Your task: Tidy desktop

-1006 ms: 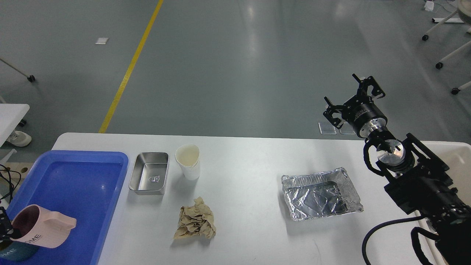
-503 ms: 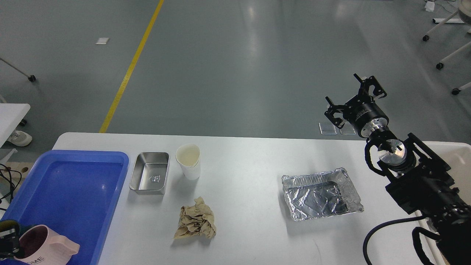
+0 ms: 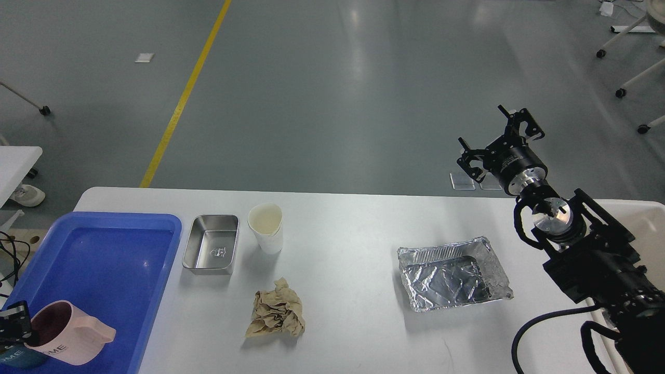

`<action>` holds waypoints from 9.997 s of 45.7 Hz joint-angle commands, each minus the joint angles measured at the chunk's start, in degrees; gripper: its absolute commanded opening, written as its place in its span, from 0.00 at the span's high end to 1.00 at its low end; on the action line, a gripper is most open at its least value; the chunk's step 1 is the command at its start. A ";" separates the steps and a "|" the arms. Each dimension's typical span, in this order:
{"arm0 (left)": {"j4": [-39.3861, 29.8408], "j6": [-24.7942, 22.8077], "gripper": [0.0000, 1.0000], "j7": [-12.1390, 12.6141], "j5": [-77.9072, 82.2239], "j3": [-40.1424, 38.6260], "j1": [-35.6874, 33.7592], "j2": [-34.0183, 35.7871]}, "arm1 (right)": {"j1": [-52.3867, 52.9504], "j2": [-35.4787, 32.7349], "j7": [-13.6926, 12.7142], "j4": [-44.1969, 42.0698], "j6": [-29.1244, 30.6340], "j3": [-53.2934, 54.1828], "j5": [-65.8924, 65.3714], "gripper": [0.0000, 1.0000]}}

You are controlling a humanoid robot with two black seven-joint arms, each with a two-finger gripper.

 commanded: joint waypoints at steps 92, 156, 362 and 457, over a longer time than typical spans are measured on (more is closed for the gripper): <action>-0.09 -12.21 0.07 0.18 -0.09 -13.29 -33.46 -6.43 | 1.14 0.40 0.00 0.29 -1.23 -0.09 -1.83 0.00; 8.87 28.64 0.20 -0.09 17.67 7.89 -15.88 -30.79 | 0.26 0.31 0.00 0.03 -1.67 -0.18 -4.03 0.00; 25.31 23.63 0.95 -10.55 14.50 4.55 -6.65 -24.46 | -2.29 -0.21 -0.09 0.11 -1.23 -0.18 -5.70 0.00; 27.94 36.29 0.04 -12.47 -43.22 -29.27 -29.60 -42.91 | -0.97 -1.09 -0.18 0.20 -1.67 -0.09 -5.70 0.00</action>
